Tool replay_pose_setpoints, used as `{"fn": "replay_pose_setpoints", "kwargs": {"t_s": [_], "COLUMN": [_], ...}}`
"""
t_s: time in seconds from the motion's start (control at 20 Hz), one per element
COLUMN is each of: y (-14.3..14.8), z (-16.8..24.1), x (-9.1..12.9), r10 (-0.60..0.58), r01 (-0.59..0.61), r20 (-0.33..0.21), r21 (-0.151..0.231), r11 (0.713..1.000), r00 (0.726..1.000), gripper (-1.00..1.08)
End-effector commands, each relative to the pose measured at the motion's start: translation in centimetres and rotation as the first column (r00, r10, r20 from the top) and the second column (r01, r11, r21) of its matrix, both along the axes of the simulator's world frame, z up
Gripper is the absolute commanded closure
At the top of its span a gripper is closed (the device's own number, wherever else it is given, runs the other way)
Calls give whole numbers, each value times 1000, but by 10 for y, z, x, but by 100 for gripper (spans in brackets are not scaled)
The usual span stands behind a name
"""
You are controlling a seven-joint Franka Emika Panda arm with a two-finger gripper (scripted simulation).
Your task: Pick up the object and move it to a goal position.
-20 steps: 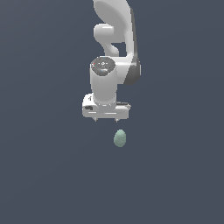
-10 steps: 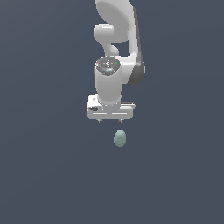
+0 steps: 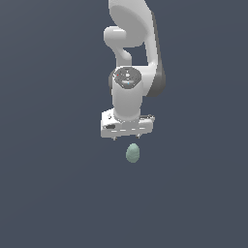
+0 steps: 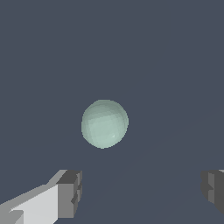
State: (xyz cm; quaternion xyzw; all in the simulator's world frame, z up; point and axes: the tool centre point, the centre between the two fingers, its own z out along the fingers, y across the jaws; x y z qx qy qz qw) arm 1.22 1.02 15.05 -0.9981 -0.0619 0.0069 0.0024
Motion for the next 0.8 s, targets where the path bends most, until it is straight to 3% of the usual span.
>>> {"fn": "replay_pose_setpoints", "kwargs": {"t_s": [0.0, 0.35, 0.75], "y": [10, 29, 32], "z": [-2, -6, -8], "x": [8, 24, 26], "r10": [61, 185, 204], "r01": [-61, -185, -204], "r20": [4, 12, 13], "r21": [-1, -3, -4], "r11": [998, 983, 979], "r00": [998, 983, 979], "gripper": [-92, -92, -92]}}
